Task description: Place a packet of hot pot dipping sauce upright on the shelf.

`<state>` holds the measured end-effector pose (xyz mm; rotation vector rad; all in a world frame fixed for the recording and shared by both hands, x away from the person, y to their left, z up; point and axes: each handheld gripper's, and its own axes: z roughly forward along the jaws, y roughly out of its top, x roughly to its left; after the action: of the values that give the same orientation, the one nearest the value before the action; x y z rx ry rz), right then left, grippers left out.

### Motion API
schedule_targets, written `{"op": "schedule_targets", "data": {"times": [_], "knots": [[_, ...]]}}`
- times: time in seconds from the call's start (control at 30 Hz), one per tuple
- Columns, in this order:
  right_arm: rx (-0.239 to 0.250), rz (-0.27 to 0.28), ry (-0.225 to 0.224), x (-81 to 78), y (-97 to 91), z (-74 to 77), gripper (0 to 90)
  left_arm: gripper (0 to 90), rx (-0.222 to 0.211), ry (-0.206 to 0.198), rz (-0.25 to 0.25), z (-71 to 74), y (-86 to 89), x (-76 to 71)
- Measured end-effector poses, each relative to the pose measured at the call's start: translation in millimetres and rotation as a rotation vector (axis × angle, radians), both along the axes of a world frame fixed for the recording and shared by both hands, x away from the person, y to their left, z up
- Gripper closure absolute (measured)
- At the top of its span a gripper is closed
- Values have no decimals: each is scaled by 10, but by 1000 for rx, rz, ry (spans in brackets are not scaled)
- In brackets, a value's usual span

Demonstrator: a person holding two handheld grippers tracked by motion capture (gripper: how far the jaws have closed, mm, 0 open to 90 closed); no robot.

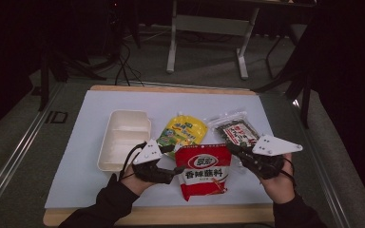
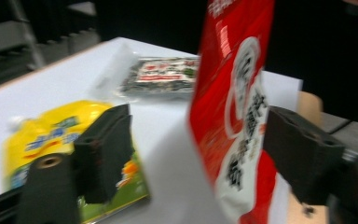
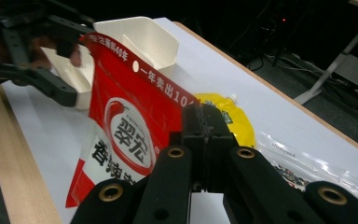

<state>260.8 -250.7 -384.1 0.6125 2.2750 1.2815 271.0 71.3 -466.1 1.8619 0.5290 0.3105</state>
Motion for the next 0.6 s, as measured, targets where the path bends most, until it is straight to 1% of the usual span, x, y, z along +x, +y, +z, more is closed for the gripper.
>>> {"op": "schedule_targets", "data": {"times": [0.03, 0.07, 0.1, 0.13, 0.17, 0.2, 0.27, 0.3, 0.33, 0.43, 0.47, 0.5, 0.57, 0.6], "knots": [[-4, 4, -1, -8, 6, -1, 900, 325, -3, 14, -36, 0, -45, 33], [1, 8, 0, -19, 9, 1, 900, 400, -7, 15, -45, 1, -63, 38], [-1, 8, 0, -23, 8, 3, 900, 460, -19, 27, -80, 3, -88, 52], [1, 7, -1, -27, 7, 3, 900, 502, -22, 29, -88, 5, -104, 56], [3, 9, 2, -25, 3, 5, 900, 517, -26, 27, -97, 8, -127, 57], [8, 8, 5, -24, -2, 4, 900, 585, -28, 24, -113, 13, -138, 58], [10, 9, 5, -21, -12, 5, 900, 651, -30, 13, -124, 27, -160, 49], [10, 9, 3, -23, -15, 5, 900, 704, -31, 11, -130, 35, -168, 46], [8, 9, 3, -27, -16, 6, 900, 725, -30, 5, -130, 46, -177, 40], [7, 8, 0, -43, -15, 13, 900, 829, -24, 2, -143, 72, -210, 31], [4, 7, -1, -44, -19, 15, 900, 866, -14, -2, -146, 80, -219, 29], [6, 9, 3, -43, -25, 16, 900, 886, -3, -3, -154, 91, -234, 23], [8, 6, 3, -38, -39, 13, 900, 895, 19, -19, -145, 112, -257, 1], [15, 7, 9, -40, -51, 15, 900, 898, 21, -17, -153, 126, -263, -6]]}}
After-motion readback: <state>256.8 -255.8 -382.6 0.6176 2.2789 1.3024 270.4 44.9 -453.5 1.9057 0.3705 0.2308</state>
